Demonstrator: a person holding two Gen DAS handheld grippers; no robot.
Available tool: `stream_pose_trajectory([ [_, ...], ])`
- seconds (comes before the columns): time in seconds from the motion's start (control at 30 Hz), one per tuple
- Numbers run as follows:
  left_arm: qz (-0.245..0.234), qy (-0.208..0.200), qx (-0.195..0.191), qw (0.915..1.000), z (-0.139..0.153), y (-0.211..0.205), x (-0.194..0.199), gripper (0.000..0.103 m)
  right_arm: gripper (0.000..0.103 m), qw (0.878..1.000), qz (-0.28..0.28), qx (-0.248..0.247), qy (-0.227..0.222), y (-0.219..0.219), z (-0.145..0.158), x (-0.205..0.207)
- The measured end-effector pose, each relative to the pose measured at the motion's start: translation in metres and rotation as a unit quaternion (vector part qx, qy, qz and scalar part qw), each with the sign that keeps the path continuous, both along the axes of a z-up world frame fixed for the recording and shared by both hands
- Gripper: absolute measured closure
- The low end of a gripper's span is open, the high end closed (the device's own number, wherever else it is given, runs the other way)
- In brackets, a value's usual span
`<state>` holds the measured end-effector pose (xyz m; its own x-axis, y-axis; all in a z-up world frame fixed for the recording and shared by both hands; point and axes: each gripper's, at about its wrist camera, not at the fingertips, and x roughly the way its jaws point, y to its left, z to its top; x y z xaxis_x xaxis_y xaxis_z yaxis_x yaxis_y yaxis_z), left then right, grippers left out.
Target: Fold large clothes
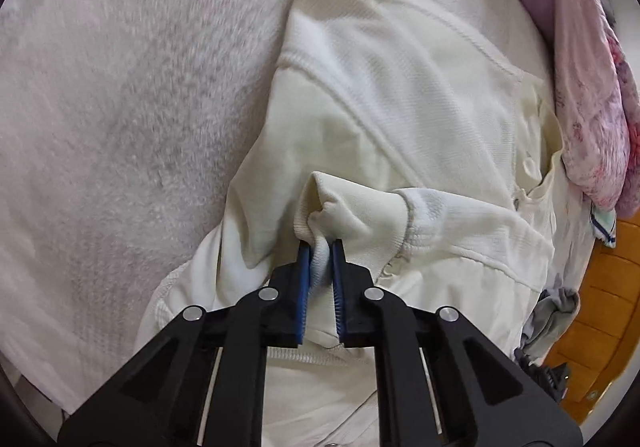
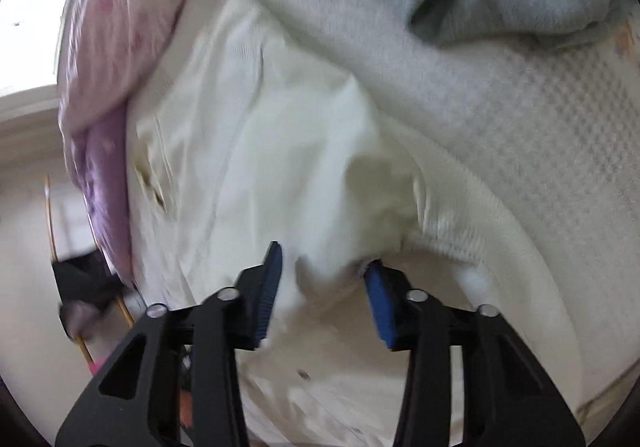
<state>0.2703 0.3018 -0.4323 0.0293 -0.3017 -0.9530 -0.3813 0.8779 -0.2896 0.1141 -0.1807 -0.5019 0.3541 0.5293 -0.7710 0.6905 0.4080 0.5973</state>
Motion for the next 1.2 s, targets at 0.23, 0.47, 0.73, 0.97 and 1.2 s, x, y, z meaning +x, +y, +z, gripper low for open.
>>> stream_pose_trajectory([
  [0.23,-0.048,-0.046,0.024,0.9975,0.043,-0.025,0.009,0.095,0.100,0.996,-0.045,-0.076,-0.007,-0.014,0.014,-0.011],
  [0.47,-0.065,0.010,0.057,0.9962,-0.002,-0.037,0.020,0.094,0.090,0.998,-0.047,-0.036,0.030,-0.034,-0.021,-0.022],
  [0.73,-0.075,0.000,0.091,0.9930,-0.003,-0.039,0.014,0.089,0.047,0.963,0.050,-0.264,-0.006,-0.024,0.090,-0.044],
  [0.97,-0.064,-0.002,0.086,0.9943,-0.011,-0.046,0.010,0.086,0.103,0.947,0.141,-0.288,0.025,0.000,0.021,0.008],
  [1.2,-0.083,0.002,0.098,0.9918,-0.010,-0.038,-0.003,0.085,0.099,0.955,0.125,-0.269,0.017,-0.013,0.011,0.002],
])
